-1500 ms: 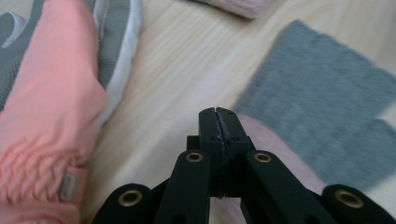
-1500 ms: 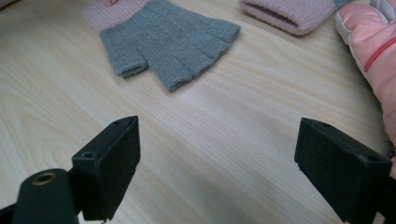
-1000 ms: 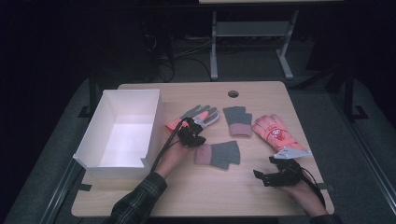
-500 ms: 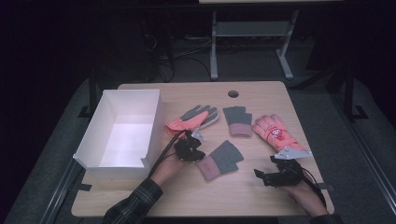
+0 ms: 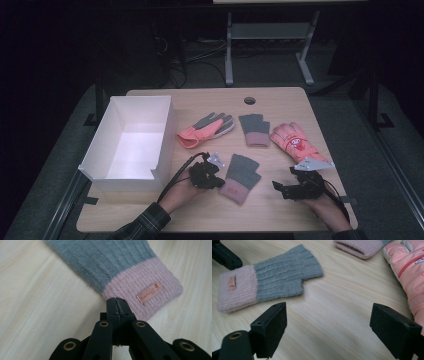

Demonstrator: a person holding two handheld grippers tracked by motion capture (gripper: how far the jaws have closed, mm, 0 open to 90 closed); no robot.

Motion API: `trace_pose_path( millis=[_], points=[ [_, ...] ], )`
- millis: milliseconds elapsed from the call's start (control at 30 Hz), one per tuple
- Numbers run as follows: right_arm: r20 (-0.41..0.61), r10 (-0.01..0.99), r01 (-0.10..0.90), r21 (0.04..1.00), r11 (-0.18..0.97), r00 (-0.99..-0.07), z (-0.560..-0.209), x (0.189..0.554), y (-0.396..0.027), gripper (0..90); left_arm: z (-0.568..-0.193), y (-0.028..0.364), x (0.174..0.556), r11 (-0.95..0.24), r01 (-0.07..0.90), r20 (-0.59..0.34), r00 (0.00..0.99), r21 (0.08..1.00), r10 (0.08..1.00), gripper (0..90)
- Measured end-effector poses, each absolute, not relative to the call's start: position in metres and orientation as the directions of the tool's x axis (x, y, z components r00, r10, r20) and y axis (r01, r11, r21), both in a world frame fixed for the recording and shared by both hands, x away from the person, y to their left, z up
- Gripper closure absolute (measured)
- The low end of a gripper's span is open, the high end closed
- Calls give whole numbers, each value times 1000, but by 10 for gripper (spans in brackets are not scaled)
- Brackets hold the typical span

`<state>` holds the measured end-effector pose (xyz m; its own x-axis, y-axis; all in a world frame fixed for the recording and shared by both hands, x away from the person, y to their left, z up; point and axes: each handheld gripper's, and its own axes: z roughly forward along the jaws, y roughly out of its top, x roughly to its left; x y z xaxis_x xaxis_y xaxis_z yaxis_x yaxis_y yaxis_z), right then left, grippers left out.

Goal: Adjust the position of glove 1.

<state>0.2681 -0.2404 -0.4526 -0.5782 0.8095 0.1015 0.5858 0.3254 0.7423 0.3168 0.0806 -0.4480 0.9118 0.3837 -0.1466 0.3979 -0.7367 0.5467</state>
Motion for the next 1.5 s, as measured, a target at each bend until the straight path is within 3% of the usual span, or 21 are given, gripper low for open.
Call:
trace_pose_path(
  millis=[267,433,533,633,667,700,867,933,1267,1500],
  points=[
    [105,809,589,740,325,-578,-453,269,-240,139,-447,75,313,-736,383,-162,920,558,356,894],
    [115,804,592,737,324,-584,-448,268,-238,169,-439,78,323,-713,391,-140,912,582,385,894],
    [129,809,597,742,305,-574,-446,268,-236,302,-433,75,337,-693,393,-132,907,605,399,895],
    [128,794,588,743,321,-595,-443,266,-229,494,-431,69,350,-685,391,-119,905,615,409,895],
    [128,794,588,743,321,-595,-443,266,-229,494,-431,69,350,-685,391,-119,905,615,409,895],
    [131,773,577,744,338,-621,-442,266,-221,625,-433,64,358,-691,382,-104,906,614,409,895],
    [137,724,560,733,385,-676,-445,266,-198,850,-440,48,371,-678,388,-113,904,624,413,895],
    [134,707,552,730,403,-694,-446,267,-191,900,-441,45,373,-679,385,-111,905,625,411,895],
    [127,618,515,693,504,-776,-457,270,-152,900,-454,33,386,-704,384,-97,906,597,412,895],
    [131,604,510,690,514,-786,-460,270,-151,900,-453,40,383,-719,381,-91,909,582,408,895]
  ],
)
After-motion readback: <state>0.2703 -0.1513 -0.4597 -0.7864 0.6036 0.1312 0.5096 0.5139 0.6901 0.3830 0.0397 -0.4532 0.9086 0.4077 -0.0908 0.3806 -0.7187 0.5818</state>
